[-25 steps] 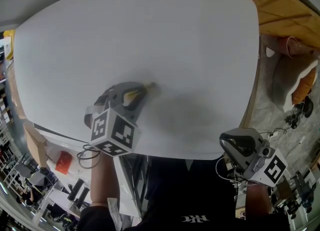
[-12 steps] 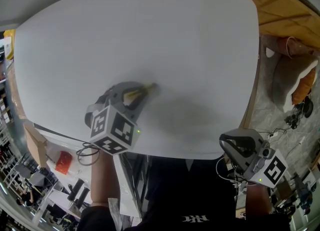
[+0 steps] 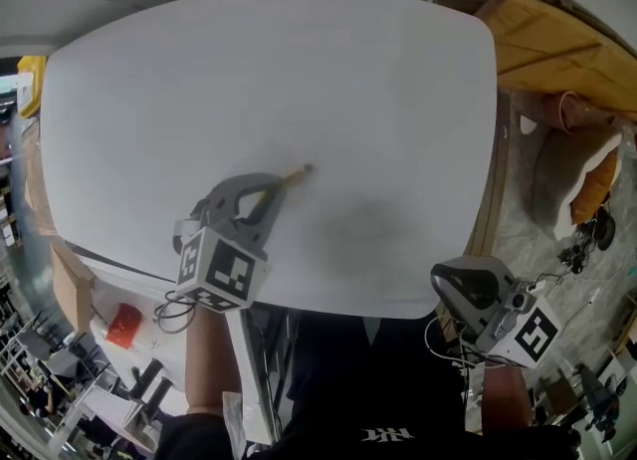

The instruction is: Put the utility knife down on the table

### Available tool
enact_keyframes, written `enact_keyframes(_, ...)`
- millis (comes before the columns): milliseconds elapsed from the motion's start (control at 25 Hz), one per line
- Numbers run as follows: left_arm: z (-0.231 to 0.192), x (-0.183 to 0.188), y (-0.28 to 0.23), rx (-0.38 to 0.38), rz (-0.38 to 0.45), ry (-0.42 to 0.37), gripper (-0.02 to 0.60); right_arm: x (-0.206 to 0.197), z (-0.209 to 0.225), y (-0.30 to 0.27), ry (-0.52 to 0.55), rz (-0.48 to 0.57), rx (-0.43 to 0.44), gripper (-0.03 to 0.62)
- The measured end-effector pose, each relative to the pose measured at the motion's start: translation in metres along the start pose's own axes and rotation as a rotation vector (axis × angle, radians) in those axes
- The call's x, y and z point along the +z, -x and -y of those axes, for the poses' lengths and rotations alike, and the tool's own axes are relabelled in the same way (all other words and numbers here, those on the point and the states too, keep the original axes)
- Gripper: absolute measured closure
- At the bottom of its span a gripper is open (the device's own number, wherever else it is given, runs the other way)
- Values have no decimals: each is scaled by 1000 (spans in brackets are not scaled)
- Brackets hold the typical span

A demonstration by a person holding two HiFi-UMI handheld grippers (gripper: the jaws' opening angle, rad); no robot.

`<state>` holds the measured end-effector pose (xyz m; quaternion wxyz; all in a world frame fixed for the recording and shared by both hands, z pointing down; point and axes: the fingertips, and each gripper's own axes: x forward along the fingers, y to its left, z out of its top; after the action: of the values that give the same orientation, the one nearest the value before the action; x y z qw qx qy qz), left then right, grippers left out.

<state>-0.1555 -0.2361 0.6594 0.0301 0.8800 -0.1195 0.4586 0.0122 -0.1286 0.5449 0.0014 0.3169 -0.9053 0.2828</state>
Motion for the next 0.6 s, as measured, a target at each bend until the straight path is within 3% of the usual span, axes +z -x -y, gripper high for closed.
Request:
enact_keyframes(200,6,31,22,-18,189,137,577,41,-14,7,64,30,10,589)
enact_keyframes(360,25,45,45,-38,254,209,576,68,-32,21,38,57,22,589)
enact_keyframes(600,48,64,79,-46,366,362,577,72,-56,29,32,3,67,589)
